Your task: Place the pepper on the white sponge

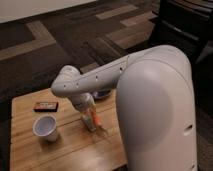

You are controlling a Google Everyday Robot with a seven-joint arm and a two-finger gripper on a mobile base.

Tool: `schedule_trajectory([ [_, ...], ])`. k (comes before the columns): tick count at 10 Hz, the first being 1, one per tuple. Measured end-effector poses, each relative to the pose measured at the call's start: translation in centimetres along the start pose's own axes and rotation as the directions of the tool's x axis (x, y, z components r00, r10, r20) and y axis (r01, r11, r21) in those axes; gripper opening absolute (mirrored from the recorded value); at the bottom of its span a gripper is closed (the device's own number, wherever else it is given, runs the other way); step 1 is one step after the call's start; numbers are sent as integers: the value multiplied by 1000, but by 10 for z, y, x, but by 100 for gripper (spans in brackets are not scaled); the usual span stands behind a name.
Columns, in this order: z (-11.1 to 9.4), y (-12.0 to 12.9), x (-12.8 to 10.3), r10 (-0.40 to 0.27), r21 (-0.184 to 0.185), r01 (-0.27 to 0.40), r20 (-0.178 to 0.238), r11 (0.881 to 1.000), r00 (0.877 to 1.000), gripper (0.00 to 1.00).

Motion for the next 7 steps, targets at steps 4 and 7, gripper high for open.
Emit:
schedule_trajectory([
  [4,-13,16,-19,-99,-1,99,100,995,990,0],
  [7,-6,19,-15,-117,-17,119,101,993,988,0],
])
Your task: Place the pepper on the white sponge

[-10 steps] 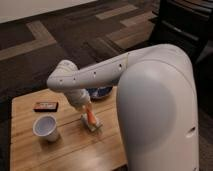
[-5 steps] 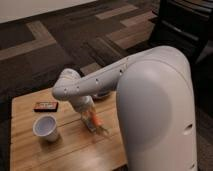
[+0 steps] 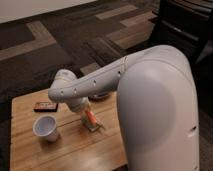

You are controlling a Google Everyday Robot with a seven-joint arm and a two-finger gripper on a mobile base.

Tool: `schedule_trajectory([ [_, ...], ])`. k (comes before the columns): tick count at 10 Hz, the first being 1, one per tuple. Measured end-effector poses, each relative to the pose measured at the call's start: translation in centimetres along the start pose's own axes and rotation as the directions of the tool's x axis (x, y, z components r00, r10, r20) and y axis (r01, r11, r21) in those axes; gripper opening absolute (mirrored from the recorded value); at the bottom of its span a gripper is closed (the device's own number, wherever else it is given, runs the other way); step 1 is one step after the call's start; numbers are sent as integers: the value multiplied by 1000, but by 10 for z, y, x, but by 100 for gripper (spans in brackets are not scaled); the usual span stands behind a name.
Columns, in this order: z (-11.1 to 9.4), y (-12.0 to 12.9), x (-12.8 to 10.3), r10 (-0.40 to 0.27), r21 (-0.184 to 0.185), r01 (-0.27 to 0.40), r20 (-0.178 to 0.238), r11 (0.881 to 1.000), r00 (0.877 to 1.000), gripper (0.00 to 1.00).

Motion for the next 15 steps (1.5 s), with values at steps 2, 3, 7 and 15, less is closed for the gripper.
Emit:
schedule_trajectory([
  [2,7,-2,4,-8,-18,8,2,1000,1000,0],
  [3,11,-4,4,-11,-30,11,11,999,1000,0],
  [7,18,0,2,-31,-82,33,24,996,999,24],
  [15,7,6,-3,-36,-99,37,14,994,999,80],
])
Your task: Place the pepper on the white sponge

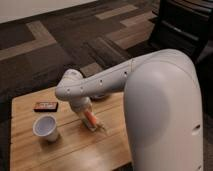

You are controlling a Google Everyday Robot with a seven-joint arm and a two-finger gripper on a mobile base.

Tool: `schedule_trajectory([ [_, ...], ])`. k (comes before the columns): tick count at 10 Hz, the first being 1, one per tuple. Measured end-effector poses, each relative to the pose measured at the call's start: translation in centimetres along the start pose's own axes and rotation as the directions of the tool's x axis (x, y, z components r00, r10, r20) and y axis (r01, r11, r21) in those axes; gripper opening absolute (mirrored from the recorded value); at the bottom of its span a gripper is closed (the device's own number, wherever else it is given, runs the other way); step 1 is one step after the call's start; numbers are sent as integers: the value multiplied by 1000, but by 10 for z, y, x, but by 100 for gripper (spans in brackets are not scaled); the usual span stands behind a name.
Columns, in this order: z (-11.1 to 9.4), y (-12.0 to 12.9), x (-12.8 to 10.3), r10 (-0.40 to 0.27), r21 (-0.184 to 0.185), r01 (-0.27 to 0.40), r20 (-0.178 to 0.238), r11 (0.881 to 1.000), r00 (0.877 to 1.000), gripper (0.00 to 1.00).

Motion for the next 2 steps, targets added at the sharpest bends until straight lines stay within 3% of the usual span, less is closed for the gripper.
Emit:
schedule_trajectory([
  [2,-2,-3,1,17,-5,-17,5,1000,1000,80],
])
